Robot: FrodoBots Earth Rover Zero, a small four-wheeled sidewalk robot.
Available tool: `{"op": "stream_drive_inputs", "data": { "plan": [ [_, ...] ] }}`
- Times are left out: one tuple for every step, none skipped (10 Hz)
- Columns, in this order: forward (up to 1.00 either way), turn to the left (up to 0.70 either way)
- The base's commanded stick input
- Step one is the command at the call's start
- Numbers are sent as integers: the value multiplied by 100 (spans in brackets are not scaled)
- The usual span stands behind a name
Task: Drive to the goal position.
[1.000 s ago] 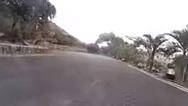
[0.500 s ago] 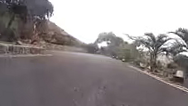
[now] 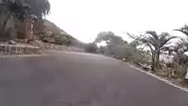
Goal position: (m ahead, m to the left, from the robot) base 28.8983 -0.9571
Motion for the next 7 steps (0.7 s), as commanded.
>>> {"op": "stream_drive_inputs", "data": {
  "plan": [
    [100,0],
    [100,0],
    [100,0],
    [100,0],
    [100,0],
    [100,0],
    [100,0]
  ]
}}
